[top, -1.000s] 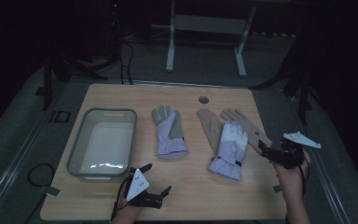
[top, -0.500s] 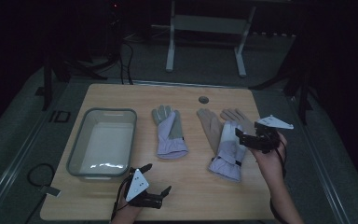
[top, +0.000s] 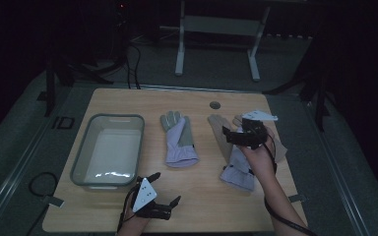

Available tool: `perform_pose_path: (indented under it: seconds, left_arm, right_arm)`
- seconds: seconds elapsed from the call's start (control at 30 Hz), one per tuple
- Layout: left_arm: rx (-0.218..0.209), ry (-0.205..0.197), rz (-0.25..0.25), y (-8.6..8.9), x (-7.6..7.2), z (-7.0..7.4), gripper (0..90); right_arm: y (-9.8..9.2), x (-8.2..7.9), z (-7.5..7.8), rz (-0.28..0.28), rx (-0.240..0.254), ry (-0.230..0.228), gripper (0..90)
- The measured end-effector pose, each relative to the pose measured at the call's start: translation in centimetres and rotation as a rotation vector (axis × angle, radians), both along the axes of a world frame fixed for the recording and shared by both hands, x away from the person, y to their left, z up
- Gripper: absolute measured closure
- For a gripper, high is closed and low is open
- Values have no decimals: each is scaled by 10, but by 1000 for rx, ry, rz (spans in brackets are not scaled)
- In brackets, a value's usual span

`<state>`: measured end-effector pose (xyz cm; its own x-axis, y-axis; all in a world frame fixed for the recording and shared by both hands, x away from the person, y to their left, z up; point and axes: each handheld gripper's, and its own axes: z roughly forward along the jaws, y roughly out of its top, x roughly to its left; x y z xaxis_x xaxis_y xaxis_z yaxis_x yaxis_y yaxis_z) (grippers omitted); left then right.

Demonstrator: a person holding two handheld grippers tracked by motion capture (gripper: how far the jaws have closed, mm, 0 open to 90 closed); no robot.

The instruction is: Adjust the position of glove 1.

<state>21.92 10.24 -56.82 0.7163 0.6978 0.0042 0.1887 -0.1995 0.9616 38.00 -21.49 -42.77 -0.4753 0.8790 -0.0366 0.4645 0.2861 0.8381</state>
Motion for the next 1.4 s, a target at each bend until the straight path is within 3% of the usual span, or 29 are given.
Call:
perform_pose_path:
  seconds: [0.5, 0.67, 0.87, 0.97, 1.13, 1.27, 1.4]
  left_arm:
    - [-6, -1, -5, 1, 0, 0, 1]
    - [-9, -1, -10, 2, 0, 0, 1]
    - [-15, 1, -12, 2, -1, 0, 1]
    - [-11, 0, -13, 2, 0, 0, 1]
    - [-11, 3, -25, 2, 0, 0, 1]
    - [-15, 9, -25, 2, 0, 0, 1]
    - [-13, 8, -23, 2, 0, 0, 1]
  right_arm:
    - [68, 20, -7, 115, -8, 45, 222]
    - [98, 28, -21, 161, -24, 90, 284]
    - [120, 37, -42, 188, -62, 123, 398]
    - [124, 41, -52, 195, -71, 149, 416]
    - [134, 54, -85, 190, -124, 235, 451]
    - [140, 60, -106, 191, -173, 278, 461]
    - [140, 59, -116, 206, -146, 283, 580]
